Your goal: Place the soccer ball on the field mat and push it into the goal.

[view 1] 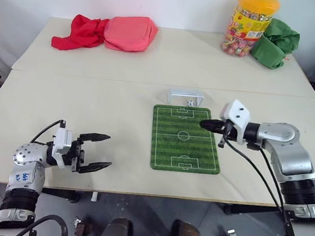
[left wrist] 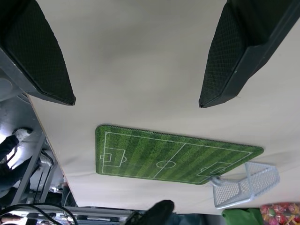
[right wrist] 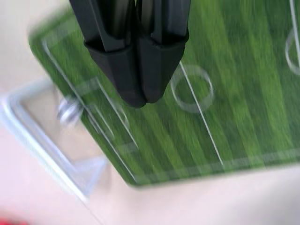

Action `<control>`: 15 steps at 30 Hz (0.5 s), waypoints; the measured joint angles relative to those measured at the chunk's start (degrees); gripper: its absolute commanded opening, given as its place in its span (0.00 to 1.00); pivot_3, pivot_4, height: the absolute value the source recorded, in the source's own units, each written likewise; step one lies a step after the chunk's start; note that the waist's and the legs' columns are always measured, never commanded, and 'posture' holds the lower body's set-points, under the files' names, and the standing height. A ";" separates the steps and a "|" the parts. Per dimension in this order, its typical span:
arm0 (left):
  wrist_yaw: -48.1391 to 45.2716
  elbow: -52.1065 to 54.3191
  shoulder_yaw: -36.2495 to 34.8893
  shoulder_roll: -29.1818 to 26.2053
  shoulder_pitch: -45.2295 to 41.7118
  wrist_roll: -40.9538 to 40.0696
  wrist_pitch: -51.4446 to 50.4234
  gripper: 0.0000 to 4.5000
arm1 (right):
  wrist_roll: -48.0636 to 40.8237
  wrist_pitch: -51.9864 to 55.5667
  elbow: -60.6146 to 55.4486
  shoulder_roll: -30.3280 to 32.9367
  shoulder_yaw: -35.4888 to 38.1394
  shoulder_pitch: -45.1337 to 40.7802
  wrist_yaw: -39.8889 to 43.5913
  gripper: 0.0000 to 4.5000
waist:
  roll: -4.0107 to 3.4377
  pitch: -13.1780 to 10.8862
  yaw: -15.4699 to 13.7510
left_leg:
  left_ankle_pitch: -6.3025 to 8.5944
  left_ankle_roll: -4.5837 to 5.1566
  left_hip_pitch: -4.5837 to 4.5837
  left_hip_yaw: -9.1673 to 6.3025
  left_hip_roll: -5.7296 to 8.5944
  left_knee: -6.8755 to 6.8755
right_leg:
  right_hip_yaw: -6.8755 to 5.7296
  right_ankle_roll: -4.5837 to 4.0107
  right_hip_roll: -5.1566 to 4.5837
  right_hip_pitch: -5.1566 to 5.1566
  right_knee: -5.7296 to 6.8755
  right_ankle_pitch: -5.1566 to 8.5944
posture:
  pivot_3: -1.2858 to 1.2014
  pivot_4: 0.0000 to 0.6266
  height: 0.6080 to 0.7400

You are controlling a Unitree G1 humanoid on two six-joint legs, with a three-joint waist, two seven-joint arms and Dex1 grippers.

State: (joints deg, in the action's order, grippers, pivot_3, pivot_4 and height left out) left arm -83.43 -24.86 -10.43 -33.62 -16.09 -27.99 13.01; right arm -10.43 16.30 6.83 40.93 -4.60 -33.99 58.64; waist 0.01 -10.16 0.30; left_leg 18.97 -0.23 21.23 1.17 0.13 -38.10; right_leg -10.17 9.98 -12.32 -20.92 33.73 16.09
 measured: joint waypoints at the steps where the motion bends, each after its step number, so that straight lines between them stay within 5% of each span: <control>1: 0.22 -0.72 0.24 0.19 -0.88 0.19 -0.19 1.00 | -0.30 0.03 -0.21 0.68 0.82 0.34 0.08 0.02 | 0.00 0.00 0.03 | 0.00 0.00 -0.01 0.00 0.00 -0.01 | 0.00 0.00 0.00 0.00 0.01 0.00 | 0.52 0.24 1.00; 11: 7.41 -5.32 0.82 0.32 -5.41 3.61 -5.26 1.00 | -2.26 -3.18 6.06 6.89 6.46 5.68 5.25 0.02 | 0.01 0.00 0.00 | 0.00 0.00 -0.04 0.08 0.00 -0.02 | 0.07 0.00 0.00 0.02 0.01 0.00 | 0.52 0.24 1.00; 15: 11.63 -9.31 0.73 -0.76 -7.53 6.35 -4.74 1.00 | -4.19 -12.26 15.52 9.18 9.26 6.42 13.24 0.27 | 0.03 -0.02 0.00 | 0.00 0.01 -0.05 0.08 0.00 -0.01 | 0.06 0.00 0.01 0.04 -0.03 0.00 | 0.52 0.24 1.00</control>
State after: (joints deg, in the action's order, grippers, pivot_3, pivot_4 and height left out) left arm -71.80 -34.16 -9.70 -34.39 -23.62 -21.64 8.27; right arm -14.61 4.04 22.36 50.11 4.65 -27.57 71.89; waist 0.04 -10.18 0.30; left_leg 18.97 -0.22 21.18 1.26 0.14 -38.11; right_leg -10.11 9.98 -12.31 -20.88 33.69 16.09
